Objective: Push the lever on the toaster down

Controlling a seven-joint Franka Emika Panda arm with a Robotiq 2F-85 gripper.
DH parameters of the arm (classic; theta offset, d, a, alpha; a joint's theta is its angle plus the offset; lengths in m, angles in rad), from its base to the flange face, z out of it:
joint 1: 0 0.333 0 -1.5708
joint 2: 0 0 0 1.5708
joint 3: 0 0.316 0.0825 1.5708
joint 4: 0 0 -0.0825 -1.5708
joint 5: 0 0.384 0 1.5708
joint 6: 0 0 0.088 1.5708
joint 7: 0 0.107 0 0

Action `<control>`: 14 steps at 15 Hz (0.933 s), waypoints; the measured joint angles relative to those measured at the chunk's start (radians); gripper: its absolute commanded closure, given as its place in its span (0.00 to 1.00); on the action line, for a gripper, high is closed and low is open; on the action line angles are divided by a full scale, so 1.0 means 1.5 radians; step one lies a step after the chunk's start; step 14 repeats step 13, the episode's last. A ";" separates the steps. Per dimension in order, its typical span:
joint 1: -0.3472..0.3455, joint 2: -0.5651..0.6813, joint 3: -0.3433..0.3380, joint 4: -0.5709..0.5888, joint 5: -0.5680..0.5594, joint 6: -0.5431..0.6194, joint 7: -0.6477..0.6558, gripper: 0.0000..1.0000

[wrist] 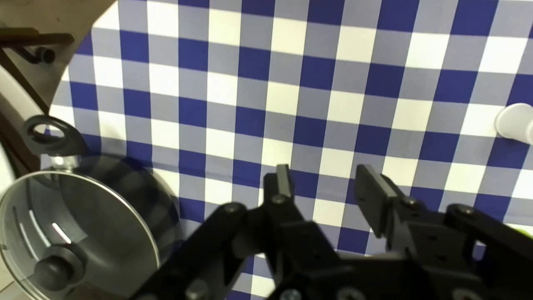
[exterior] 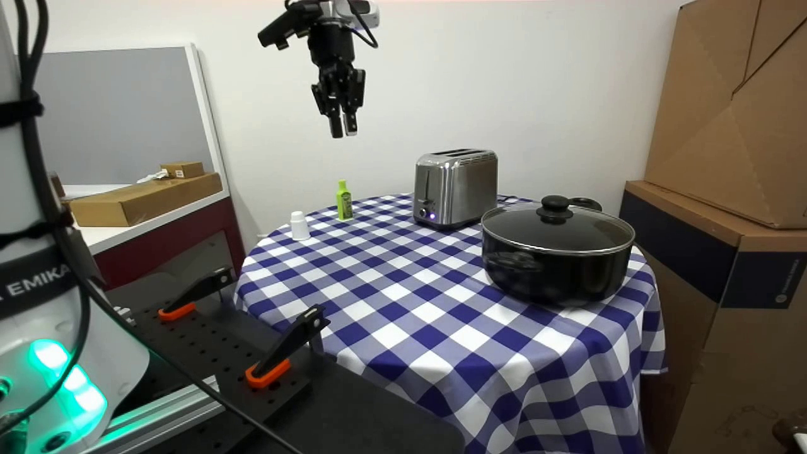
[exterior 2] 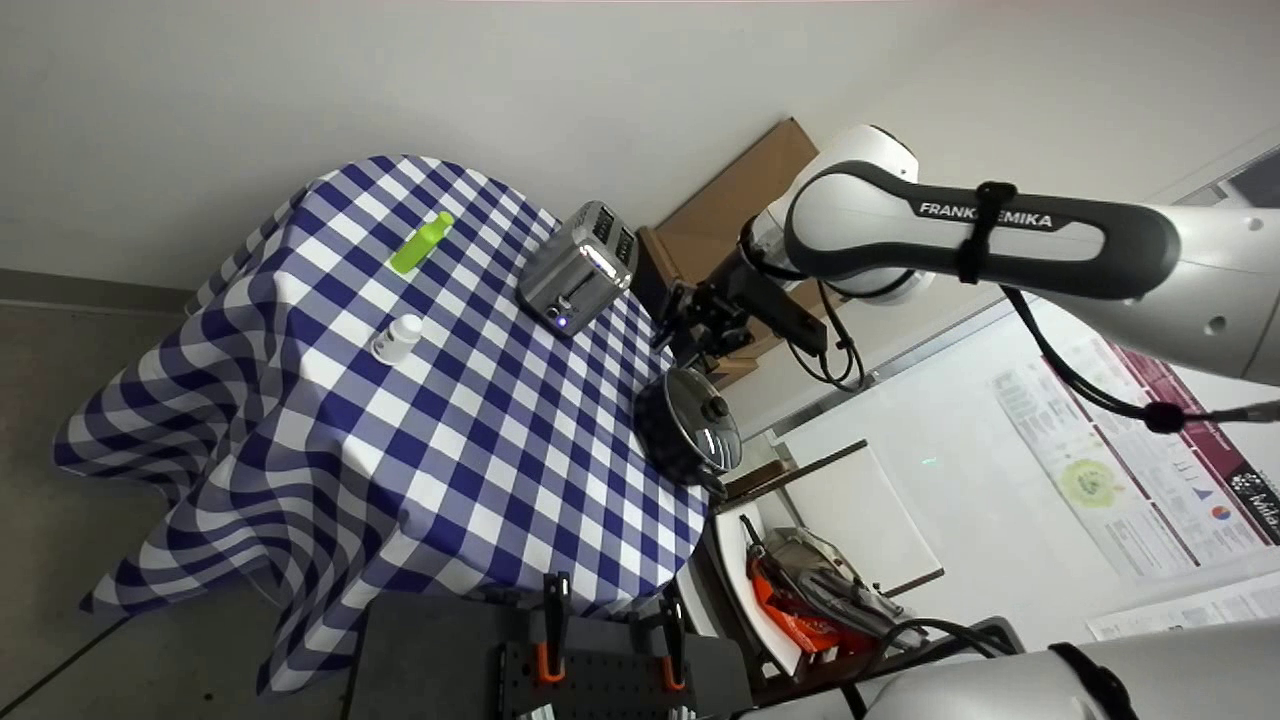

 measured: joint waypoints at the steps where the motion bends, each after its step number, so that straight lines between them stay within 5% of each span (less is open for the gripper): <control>1: -0.001 -0.034 0.008 -0.023 0.005 -0.010 0.011 0.15; 4: -0.011 -0.127 0.023 -0.082 0.012 -0.045 0.020 0.00; 9: -0.037 -0.243 0.025 -0.134 0.017 -0.102 -0.016 0.00; 14: -0.041 -0.261 0.024 -0.142 0.019 -0.106 -0.025 0.00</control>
